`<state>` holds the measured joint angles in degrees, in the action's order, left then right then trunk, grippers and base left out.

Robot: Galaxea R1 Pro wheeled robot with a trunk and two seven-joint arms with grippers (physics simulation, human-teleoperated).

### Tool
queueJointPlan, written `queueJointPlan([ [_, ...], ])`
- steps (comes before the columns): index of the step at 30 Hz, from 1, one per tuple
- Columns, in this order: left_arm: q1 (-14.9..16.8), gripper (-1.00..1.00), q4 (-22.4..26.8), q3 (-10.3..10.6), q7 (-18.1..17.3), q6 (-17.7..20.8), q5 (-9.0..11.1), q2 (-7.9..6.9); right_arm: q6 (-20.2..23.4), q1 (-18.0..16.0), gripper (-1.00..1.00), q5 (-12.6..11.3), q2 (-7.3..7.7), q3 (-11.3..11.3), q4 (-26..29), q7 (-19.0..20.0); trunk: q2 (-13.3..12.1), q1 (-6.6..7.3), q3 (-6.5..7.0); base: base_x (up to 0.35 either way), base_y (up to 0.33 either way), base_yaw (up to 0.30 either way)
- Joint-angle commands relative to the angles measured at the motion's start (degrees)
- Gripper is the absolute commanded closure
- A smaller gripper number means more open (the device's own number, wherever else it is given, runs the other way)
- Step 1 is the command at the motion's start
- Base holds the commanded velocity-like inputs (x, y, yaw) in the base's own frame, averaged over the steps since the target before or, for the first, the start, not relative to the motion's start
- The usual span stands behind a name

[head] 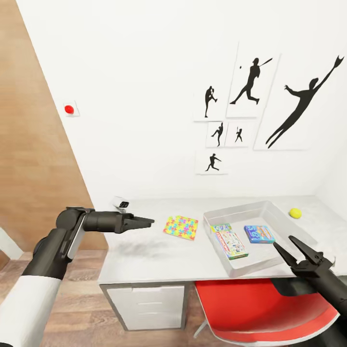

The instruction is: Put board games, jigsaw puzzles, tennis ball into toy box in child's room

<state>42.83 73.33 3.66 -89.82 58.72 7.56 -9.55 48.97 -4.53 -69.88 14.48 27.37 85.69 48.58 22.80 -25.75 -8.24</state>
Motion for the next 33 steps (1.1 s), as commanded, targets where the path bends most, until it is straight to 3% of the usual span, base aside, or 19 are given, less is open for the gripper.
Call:
queueJointPlan([
  [1, 0.1, -1.0, 0.0, 0.1, -0.2, 0.6, 0.1, -0.07, 0.3, 0.0, -1.0, -0.1, -0.01, 0.1, 0.0, 0.0, 0.1, -0.03, -0.08, -0.011, 0.28, 0.226],
  [9, 0.1, -1.0, 0.0, 0.1, -0.2, 0.6, 0.1, -0.12, 0.2, 0.0, -1.0, -0.1, 0.02, 0.0, 0.0, 0.0, 0.1, -0.03, 0.24, -0.003, 0.283, 0.249],
  [16, 0.1, -1.0, 0.0, 0.0, -0.2, 0.6, 0.1, -0.2, 0.2, 0.0, -1.0, -0.1, -0.01, 0.0, -0.1, 0.0, 0.1, -0.03, 0.31, 0.023, 0.285, 0.075],
  [33, 0.1, -1.0, -0.5, -0.1, -0.2, 0.6, 0.1, -0.35, 0.2, 0.0, -1.0, -0.1, -0.11, 0.0, -0.3, 0.0, 0.1, -0.03, 0.31, 0.094, 0.285, -0.12],
])
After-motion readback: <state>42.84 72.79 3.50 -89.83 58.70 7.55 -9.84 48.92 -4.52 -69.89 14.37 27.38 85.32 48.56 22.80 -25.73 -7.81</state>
